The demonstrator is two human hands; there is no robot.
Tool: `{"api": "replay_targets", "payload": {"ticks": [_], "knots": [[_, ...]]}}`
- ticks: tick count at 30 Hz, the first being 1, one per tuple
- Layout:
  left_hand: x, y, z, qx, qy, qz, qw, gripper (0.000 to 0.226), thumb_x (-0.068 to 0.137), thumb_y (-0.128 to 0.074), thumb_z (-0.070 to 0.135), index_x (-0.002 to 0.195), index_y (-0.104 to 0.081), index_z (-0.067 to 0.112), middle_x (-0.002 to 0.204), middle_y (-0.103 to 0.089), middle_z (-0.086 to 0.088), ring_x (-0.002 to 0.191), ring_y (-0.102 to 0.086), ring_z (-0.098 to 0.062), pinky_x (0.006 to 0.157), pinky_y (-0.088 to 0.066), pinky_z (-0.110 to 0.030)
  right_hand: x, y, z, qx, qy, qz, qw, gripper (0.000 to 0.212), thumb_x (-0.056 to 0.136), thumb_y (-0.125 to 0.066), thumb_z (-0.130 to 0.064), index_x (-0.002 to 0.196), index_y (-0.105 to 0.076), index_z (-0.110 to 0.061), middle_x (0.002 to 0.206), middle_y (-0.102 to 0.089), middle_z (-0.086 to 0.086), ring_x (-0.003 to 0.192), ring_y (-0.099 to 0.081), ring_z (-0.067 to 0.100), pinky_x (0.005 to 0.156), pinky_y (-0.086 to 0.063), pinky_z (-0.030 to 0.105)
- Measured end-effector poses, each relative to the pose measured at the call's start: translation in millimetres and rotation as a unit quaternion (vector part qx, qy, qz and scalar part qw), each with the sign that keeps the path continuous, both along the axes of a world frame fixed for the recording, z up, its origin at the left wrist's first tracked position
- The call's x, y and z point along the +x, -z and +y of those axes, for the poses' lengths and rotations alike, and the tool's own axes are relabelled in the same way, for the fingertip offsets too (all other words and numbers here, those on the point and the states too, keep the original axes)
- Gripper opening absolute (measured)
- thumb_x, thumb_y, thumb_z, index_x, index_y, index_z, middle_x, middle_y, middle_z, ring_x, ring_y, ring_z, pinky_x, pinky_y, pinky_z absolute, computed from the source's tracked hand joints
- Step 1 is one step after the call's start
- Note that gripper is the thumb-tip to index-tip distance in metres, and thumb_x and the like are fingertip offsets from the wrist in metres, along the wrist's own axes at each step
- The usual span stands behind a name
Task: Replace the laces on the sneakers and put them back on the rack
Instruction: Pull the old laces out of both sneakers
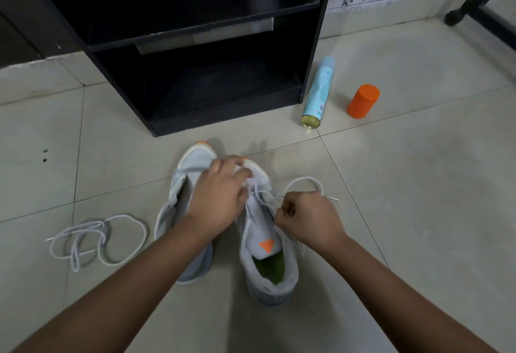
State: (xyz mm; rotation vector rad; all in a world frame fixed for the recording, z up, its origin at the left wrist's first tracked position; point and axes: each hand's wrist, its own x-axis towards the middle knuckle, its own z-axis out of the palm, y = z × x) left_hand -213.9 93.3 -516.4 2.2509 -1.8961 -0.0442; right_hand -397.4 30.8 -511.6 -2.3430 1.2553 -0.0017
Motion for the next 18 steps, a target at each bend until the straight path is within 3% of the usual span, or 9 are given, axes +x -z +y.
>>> {"api": "replay_targets", "payload": {"ticks": [2, 4, 8, 12, 14, 16, 18], "knots": [[-13, 7, -2, -0.022, 0.076, -0.017, 0.997, 0.016, 0.080, -0.057, 0.030, 0.079, -0.072, 0.025, 0.106, -0.061, 0.005, 0.096, -0.050, -0.019, 0.068, -0.044, -0.032, 1, 1, -2, -0.005, -0.001, -0.005, 1.000, 0.034, 0.080, -0.057, -0.034, 0.053, -0.038, -0.025, 0.059, -0.054, -0.002, 0.060, -0.055, 0.019, 0.056, -0.043, 0.026], [-18, 14, -4, -0.020, 0.090, -0.030, 0.995, 0.030, 0.078, -0.046, 0.034, 0.066, -0.072, 0.024, 0.097, -0.061, 0.009, 0.092, -0.045, -0.015, 0.066, -0.040, -0.030, 0, 2, -1, 0.001, -0.001, -0.009, 1.000, 0.032, 0.082, -0.058, -0.039, 0.057, -0.043, -0.025, 0.061, -0.055, -0.002, 0.061, -0.055, 0.019, 0.055, -0.042, 0.026], [-14, 13, -3, -0.033, 0.089, 0.012, 0.995, 0.014, 0.078, -0.054, 0.030, 0.084, -0.065, 0.023, 0.099, -0.059, 0.007, 0.093, -0.051, -0.018, 0.074, -0.040, -0.032, 0, 3, 4, -0.003, -0.017, -0.015, 1.000, 0.029, 0.086, -0.057, -0.051, 0.074, -0.052, -0.024, 0.069, -0.058, -0.002, 0.068, -0.060, 0.020, 0.061, -0.048, 0.030], [-21, 4, -2, 0.011, 0.031, 0.085, 0.996, 0.038, 0.084, -0.038, 0.046, 0.110, -0.057, 0.026, 0.089, -0.068, 0.006, 0.087, -0.061, -0.021, 0.079, -0.040, -0.033, 0, 8, 5, 0.043, 0.029, -0.044, 0.998, 0.032, 0.084, -0.058, -0.049, 0.066, -0.047, -0.026, 0.062, -0.054, -0.005, 0.064, -0.056, 0.018, 0.056, -0.040, 0.027], [-21, 8, -2, 0.023, 0.016, 0.043, 0.999, 0.038, 0.085, -0.042, 0.050, 0.111, -0.061, 0.030, 0.087, -0.070, 0.005, 0.088, -0.062, -0.022, 0.079, -0.039, -0.034, 0, 11, 5, 0.081, 0.059, -0.061, 0.993, 0.032, 0.084, -0.059, -0.048, 0.064, -0.046, -0.026, 0.060, -0.052, -0.006, 0.064, -0.055, 0.016, 0.055, -0.037, 0.026], [-16, 14, -1, 0.015, 0.025, 0.026, 0.999, 0.029, 0.085, -0.051, 0.039, 0.108, -0.068, 0.030, 0.086, -0.070, 0.002, 0.084, -0.063, -0.026, 0.076, -0.044, -0.035, -1, 14, 4, 0.098, 0.074, -0.073, 0.990, 0.031, 0.084, -0.059, -0.047, 0.066, -0.049, -0.024, 0.059, -0.053, -0.006, 0.064, -0.055, 0.016, 0.054, -0.036, 0.027], [-12, 18, 1, -0.018, 0.041, 0.110, 0.993, 0.028, 0.086, -0.048, 0.035, 0.095, -0.073, 0.024, 0.081, -0.069, 0.000, 0.078, -0.063, -0.024, 0.069, -0.049, -0.034, -2, 16, 4, 0.102, 0.081, -0.081, 0.988, 0.031, 0.084, -0.060, -0.046, 0.066, -0.050, -0.023, 0.058, -0.053, -0.005, 0.062, -0.054, 0.016, 0.052, -0.034, 0.027]]}}
